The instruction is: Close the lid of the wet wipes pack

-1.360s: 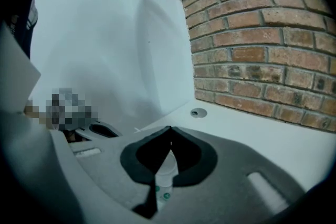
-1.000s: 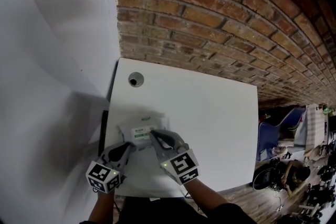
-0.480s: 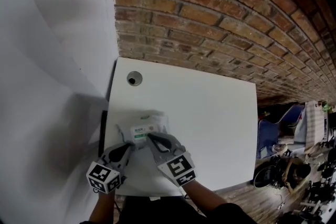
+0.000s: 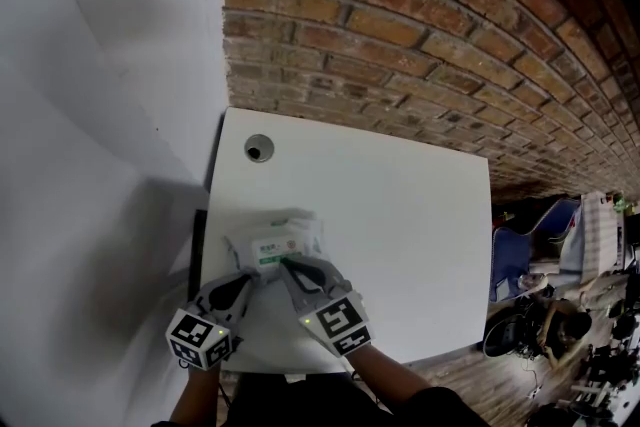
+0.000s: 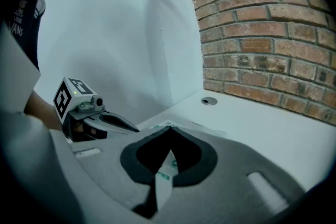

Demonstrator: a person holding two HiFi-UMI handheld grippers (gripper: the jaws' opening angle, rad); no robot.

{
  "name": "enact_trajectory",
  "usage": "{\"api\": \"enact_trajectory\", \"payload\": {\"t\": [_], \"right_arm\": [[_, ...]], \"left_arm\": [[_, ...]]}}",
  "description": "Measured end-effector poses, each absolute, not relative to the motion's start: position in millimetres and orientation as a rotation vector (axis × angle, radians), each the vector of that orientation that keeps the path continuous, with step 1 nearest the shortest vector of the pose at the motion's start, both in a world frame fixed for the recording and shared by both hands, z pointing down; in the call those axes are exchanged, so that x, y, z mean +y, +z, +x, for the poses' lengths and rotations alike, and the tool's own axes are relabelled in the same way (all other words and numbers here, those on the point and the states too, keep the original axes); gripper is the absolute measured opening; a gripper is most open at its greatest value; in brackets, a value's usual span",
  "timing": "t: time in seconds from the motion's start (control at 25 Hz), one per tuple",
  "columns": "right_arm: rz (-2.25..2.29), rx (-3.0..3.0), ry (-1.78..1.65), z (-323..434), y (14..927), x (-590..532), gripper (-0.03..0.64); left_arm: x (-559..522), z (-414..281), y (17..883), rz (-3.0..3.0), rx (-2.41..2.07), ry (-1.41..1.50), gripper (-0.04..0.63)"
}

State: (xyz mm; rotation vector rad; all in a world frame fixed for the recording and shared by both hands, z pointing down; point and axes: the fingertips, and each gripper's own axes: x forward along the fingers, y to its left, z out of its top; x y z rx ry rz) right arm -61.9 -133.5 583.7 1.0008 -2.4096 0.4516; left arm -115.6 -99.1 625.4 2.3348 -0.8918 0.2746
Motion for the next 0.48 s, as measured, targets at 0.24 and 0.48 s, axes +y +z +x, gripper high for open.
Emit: {"api": "enact_trajectory", "payload": {"t": [0.24,0.48], "right_arm": [[0.991,-2.395,0.457,-62.9,588.7,-131.4,-0.002],[0.983,-2.381,0.456,-63.8,594.6,-131.2,-0.002]], "left_arm": [[-99.1,-115.2,624.7,2.339,-0.883,0.274,-0.002],[-99.4,-114.5,625.1,2.341,-0.876,0.274,-0.002]]}}
